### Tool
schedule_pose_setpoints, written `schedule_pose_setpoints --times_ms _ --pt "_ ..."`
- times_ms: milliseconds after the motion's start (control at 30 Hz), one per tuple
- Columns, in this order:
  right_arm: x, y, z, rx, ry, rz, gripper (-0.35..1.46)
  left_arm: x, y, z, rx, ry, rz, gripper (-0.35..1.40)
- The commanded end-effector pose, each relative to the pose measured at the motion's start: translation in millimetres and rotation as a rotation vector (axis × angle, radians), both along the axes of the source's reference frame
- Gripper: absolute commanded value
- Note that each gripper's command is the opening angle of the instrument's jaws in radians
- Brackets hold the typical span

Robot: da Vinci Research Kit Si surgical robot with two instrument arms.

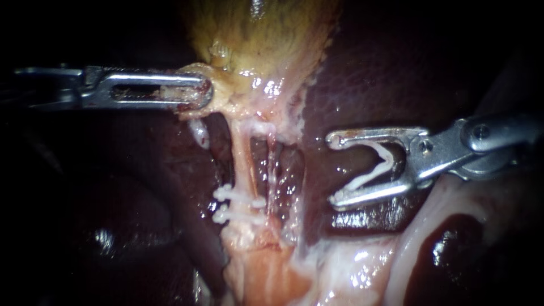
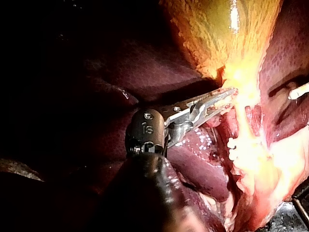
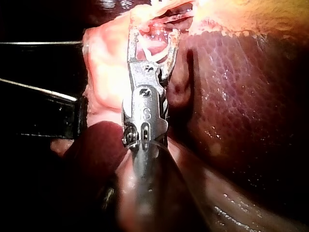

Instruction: Clipping third clip left tube

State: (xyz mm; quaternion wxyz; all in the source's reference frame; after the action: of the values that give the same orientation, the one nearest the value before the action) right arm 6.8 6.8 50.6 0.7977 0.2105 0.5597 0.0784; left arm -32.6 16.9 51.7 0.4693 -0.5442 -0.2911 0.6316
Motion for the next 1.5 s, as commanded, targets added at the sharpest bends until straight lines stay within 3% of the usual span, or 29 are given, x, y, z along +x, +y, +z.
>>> schedule_pose_setpoints --times_ms 33,167,333,433,867,1100,1333,1500 --pt "0.0 0.0 0.0 0.0 0.0 0.0 0.5 0.2 0.1 -0.3 0.001 -0.003 0.002 -0.35" --pt "0.2 0.0 0.0 0.0 -0.001 0.001 0.5 2.7 0.6 -2.3 0.012 -0.006 0.01 -0.35" --pt "0.5 0.1 0.0 0.0 -0.001 0.002 0.5 6.5 2.1 -5.4 0.019 -0.013 -0.034 -0.35" --pt "1.4 0.1 0.0 0.001 -0.005 0.003 0.5 7.6 2.2 -6.1 0.016 -0.013 -0.04 -0.35" --pt "10.4 0.3 0.1 0.185 0.02 0.05 0.5 7.2 1.9 -5.9 0.013 -0.009 -0.045 -0.35" --pt "13.8 0.4 3.3 0.23 0.01 0.061 0.5 6.1 2.0 -6.0 0.014 -0.007 -0.048 -0.35" --pt "14.9 0.1 7.8 0.253 -0.006 0.073 0.5 5.9 1.9 -6.2 0.014 -0.008 -0.048 -0.35" --pt "16.0 0.5 9.0 0.267 -0.005 0.068 0.5 5.7 1.9 -6.3 0.014 -0.009 -0.047 -0.35"
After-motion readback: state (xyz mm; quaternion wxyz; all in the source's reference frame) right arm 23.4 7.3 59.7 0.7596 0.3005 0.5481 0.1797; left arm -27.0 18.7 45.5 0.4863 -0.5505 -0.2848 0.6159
